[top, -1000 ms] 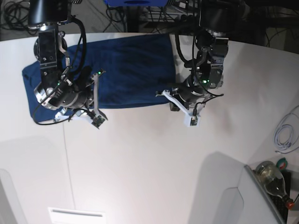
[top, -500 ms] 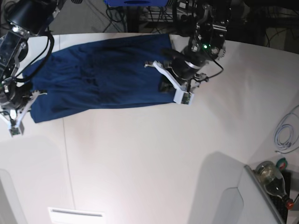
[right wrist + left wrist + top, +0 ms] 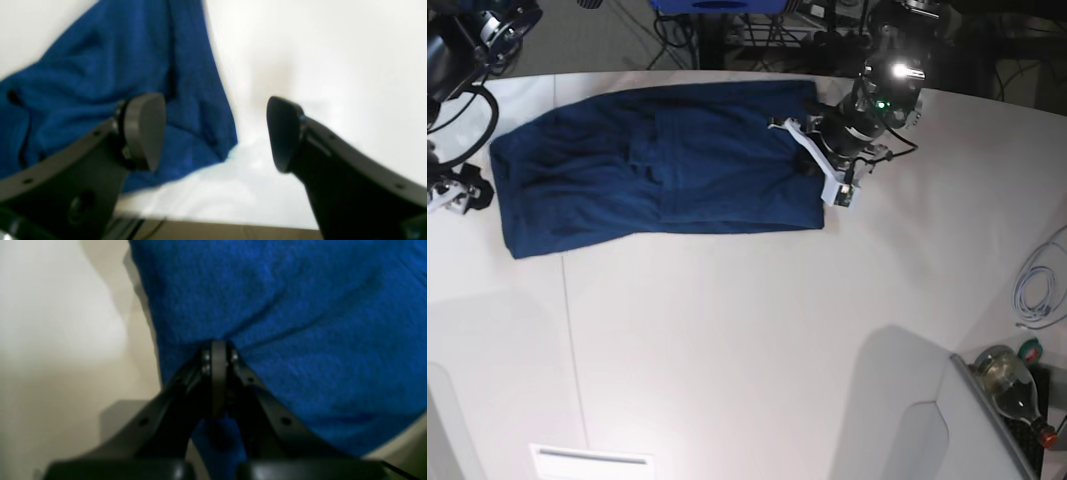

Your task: Layout the t-shirt on the table in an organized manner, then fold the t-shirt properly

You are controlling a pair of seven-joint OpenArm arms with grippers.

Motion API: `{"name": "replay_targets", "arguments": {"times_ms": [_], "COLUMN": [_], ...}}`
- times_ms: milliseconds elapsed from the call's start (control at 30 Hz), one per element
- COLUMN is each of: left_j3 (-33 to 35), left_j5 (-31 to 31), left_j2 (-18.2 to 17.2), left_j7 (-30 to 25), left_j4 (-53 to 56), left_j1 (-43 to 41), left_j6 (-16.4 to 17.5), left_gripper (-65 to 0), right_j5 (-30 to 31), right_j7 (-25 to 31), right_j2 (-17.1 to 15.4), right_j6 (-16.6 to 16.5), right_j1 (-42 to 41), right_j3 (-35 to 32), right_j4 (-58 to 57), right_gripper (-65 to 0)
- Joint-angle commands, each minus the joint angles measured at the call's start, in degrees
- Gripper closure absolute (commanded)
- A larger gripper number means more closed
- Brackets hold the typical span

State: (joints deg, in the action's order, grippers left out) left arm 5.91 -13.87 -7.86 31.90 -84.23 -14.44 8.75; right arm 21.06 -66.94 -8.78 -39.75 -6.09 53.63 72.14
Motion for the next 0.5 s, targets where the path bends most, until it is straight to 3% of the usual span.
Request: {"name": "replay_targets", "arguments": {"times_ms": [0, 467], "left_j3": [0.02, 0.20], "left_j5": [0.02, -0.33], "left_j2": [-0.27, -0.01], "left_j7": [0.06, 0.06], "left_j4": [-0.57, 3.48], "left_j1": [1.47, 11.40], "left_j6": [-0.53, -0.53], "left_gripper": [0.0, 0.0], "right_j5": [1.58, 2.37], "right_j7": [-0.01, -6.43], "right_j2": [-0.67, 1.26], "right_j6": [-0.25, -0.25], "right_j1": [-0.55, 0.68], "right_j3": [-0.13, -0.04], "right_j4": [-0.80, -3.61], "right_gripper": [-44.9, -45.5]}}
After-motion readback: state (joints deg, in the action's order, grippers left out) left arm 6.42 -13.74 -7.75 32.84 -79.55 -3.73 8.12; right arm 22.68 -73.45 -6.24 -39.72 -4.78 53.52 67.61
